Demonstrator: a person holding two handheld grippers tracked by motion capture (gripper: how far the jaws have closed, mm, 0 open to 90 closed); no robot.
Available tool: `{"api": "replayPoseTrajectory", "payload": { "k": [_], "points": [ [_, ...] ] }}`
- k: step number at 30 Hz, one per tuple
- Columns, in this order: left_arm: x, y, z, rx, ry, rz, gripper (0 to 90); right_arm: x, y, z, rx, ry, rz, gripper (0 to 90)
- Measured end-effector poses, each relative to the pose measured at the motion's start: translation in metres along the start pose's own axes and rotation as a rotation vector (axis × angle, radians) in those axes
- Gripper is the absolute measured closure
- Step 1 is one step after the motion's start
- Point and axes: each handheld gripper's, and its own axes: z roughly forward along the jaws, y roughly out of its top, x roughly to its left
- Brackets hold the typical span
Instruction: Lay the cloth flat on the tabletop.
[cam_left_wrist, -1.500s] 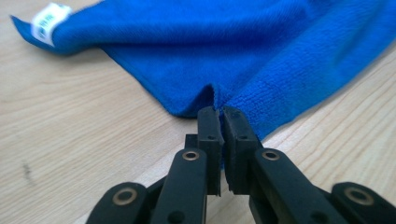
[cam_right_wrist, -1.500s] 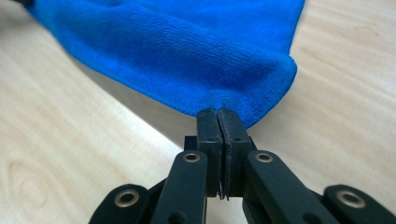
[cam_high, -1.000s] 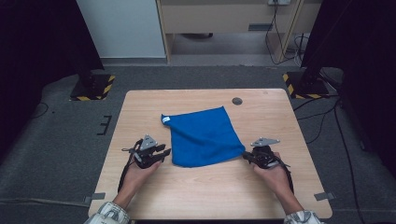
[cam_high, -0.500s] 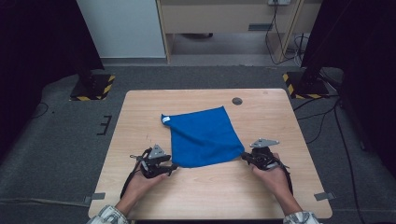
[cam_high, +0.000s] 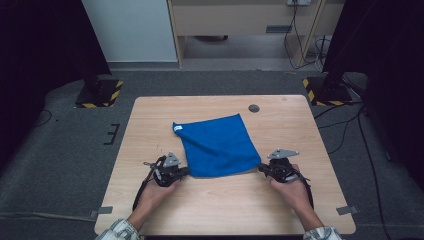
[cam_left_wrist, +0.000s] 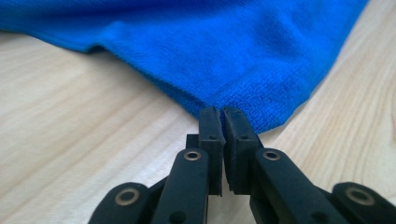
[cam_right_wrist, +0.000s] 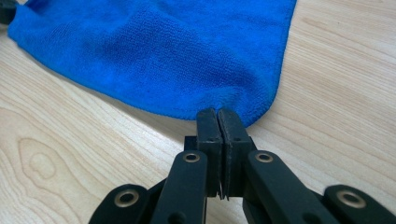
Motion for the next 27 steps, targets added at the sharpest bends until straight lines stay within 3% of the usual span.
{"api": "replayPoseTrajectory", "payload": {
  "k": [7,11,18,27],
  "points": [
    [0.010,0.002,-0.016,-0.011,0.019,-0.031,86.8,0.013,0.000,-0.006,0.009,0.003,-0.027,88.8],
    [0.013,0.008,-0.008,0.006,0.021,-0.033,86.7,0.020,0.001,-0.009,0.006,-0.006,-0.046,88.8],
    [0.008,0.019,0.002,0.028,0.011,-0.010,86.7,0.015,-0.005,-0.021,0.016,-0.029,-0.029,88.8],
    [0.004,0.008,-0.032,0.024,-0.005,-0.007,86.9,0.037,-0.014,-0.030,0.036,0.005,-0.060,88.7]
  ]
}}
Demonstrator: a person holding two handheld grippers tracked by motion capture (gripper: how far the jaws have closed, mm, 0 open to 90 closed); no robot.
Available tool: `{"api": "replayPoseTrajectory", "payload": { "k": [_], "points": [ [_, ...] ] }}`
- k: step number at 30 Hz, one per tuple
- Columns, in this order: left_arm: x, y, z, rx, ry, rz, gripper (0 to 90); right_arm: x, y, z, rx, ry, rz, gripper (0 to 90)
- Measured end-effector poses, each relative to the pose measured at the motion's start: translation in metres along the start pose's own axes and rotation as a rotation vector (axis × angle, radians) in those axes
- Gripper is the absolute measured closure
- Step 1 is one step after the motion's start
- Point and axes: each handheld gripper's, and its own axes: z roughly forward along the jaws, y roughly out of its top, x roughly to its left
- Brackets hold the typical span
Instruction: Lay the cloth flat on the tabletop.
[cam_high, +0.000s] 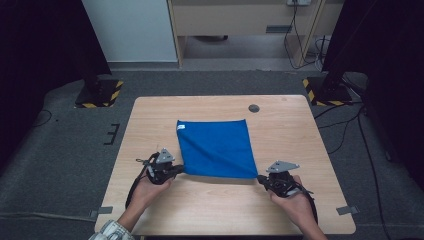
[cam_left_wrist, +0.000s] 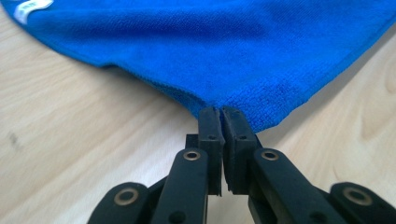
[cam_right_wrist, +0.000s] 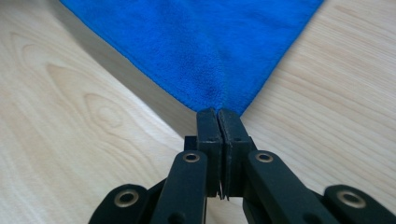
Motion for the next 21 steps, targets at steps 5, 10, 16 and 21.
{"api": "replayPoseTrajectory", "payload": {
  "k": [5,10,16,21],
  "points": [
    [0.002,-0.014,-0.015,0.014,-0.002,-0.020,86.8,0.010,0.000,0.004,0.010,0.020,-0.025,88.6],
    [0.003,-0.020,-0.018,0.030,-0.007,-0.035,86.7,0.017,0.001,0.007,0.025,0.033,-0.045,88.6],
    [-0.004,-0.021,-0.019,0.042,-0.023,-0.026,86.6,0.020,-0.004,0.000,0.029,0.037,-0.041,88.6],
    [-0.013,-0.025,-0.026,0.050,-0.037,-0.021,86.6,0.020,-0.006,-0.006,0.029,0.039,-0.041,88.6]
  ]
}}
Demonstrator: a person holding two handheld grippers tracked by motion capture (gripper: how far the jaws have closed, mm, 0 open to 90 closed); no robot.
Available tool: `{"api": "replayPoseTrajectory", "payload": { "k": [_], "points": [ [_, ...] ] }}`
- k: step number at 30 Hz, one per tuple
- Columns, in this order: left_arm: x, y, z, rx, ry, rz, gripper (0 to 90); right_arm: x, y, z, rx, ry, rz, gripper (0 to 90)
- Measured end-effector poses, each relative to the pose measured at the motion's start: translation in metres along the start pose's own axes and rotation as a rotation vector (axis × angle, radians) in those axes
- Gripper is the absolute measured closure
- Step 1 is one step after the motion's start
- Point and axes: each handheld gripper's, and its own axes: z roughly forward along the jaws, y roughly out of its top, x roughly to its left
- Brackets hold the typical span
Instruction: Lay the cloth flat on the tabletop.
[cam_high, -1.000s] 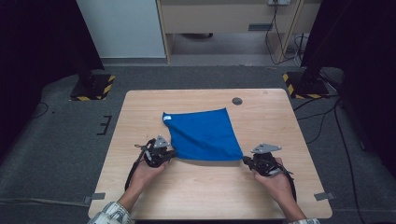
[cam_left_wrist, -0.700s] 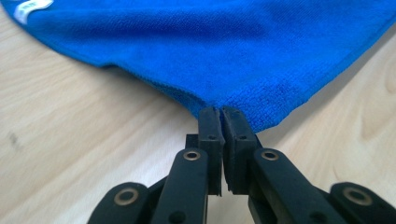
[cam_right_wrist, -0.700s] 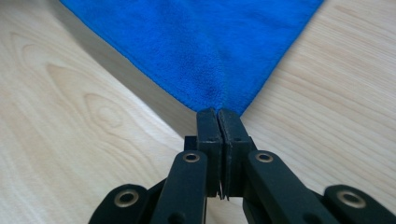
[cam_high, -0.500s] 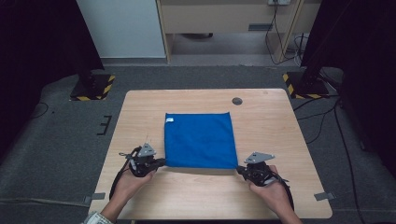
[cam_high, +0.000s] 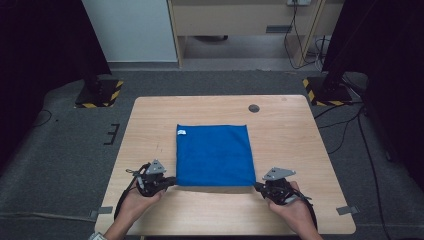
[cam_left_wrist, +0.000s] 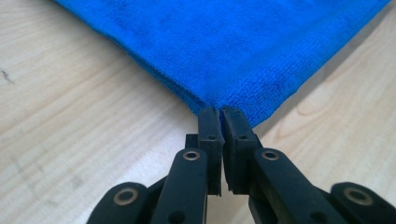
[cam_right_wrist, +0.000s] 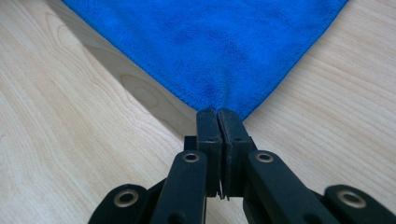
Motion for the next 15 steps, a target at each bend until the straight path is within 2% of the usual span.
{"api": "replayPoseTrajectory", "payload": {
  "k": [3,4,8,11,15],
  "points": [
    [-0.003,-0.002,-0.002,0.003,0.005,0.007,85.9,0.002,-0.001,-0.001,0.000,0.010,0.002,86.5],
    [-0.003,-0.003,-0.004,-0.003,0.010,0.003,84.2,0.002,-0.001,-0.001,0.001,0.021,0.007,81.5],
    [-0.002,-0.003,-0.012,-0.046,0.032,-0.010,67.6,-0.001,0.002,-0.005,-0.045,0.017,0.025,58.3],
    [0.000,0.000,-0.015,-0.063,0.050,-0.005,56.4,-0.004,0.007,-0.007,-0.073,0.003,0.028,47.0],
    [0.009,0.010,-0.009,-0.066,0.074,0.003,41.1,-0.009,0.017,0.000,-0.080,-0.006,0.031,38.1]
  ]
}}
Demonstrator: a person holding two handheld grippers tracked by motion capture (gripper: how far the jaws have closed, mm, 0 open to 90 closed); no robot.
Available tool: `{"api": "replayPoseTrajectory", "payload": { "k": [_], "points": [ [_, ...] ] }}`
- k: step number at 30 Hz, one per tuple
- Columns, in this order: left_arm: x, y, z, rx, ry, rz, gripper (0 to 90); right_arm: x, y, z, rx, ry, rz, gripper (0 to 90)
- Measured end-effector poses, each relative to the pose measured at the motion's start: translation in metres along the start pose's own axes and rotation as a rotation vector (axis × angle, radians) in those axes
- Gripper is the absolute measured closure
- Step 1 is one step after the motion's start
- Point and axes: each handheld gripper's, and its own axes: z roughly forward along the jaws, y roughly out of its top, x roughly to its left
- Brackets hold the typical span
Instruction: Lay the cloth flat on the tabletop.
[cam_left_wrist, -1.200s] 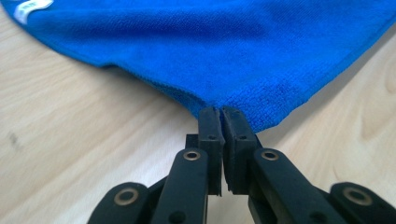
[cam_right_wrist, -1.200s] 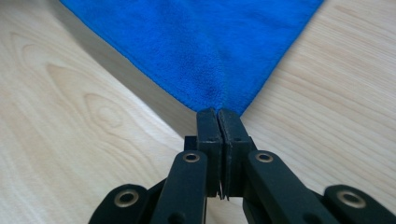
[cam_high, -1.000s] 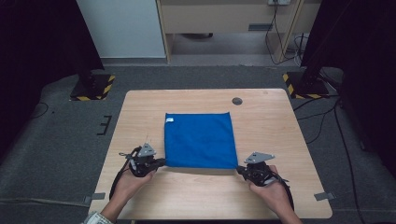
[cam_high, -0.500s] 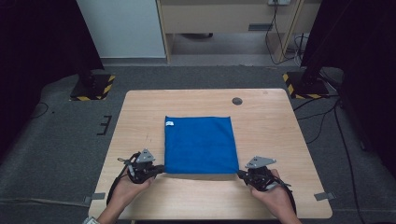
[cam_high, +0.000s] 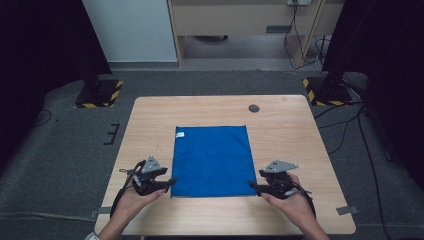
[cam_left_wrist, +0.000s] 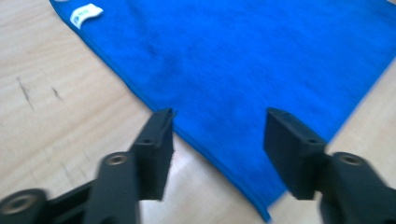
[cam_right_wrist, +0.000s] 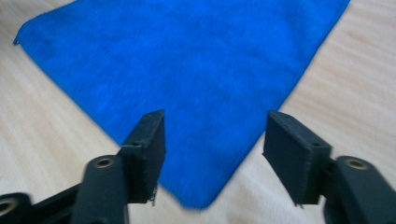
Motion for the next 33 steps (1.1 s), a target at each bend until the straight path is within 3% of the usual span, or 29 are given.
{"api": "replayPoseTrajectory", "payload": {
  "k": [4,15,25,33],
  "points": [
    [0.011,0.011,0.013,-0.004,-0.007,-0.002,29.3,-0.004,0.010,0.013,-0.008,-0.004,-0.002,31.4],
    [0.035,0.041,0.047,-0.016,-0.022,0.002,12.8,-0.012,0.030,0.047,-0.008,-0.004,0.001,17.9],
    [0.044,0.064,0.064,-0.019,-0.028,0.012,7.7,-0.002,0.049,0.068,0.004,0.004,-0.019,11.8],
    [0.055,0.076,0.073,-0.022,-0.017,-0.015,7.2,0.010,0.062,0.083,0.019,0.025,-0.057,10.5]
  ]
}}
